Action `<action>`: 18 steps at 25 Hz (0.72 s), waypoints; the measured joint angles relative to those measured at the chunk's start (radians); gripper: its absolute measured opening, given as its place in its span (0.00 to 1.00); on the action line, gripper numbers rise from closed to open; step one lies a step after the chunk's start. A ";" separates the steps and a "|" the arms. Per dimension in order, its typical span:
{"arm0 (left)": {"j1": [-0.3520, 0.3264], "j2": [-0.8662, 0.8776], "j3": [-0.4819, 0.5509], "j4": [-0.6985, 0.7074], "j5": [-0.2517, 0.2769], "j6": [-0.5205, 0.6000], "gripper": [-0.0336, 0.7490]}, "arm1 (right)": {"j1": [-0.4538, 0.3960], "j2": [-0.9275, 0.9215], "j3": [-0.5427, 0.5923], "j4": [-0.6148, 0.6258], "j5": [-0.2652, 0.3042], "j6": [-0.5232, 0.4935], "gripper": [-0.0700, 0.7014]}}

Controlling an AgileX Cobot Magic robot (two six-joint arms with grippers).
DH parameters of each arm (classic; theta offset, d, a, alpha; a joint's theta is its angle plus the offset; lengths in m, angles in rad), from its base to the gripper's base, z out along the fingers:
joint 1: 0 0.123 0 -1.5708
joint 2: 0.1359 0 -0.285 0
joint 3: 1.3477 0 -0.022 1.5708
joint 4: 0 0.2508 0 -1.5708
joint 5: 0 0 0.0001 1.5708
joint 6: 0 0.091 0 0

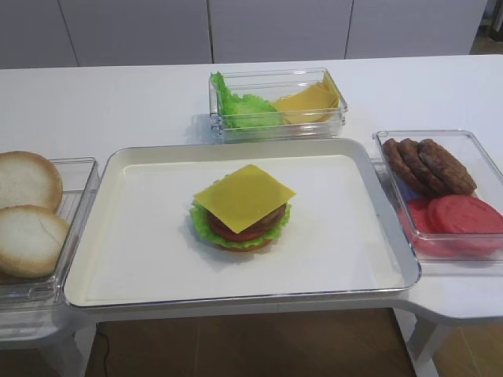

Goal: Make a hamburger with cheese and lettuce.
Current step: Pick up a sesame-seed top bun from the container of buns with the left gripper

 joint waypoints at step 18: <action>0.000 0.000 0.000 0.002 0.000 0.000 0.78 | 0.000 0.000 0.000 0.000 0.000 0.000 0.13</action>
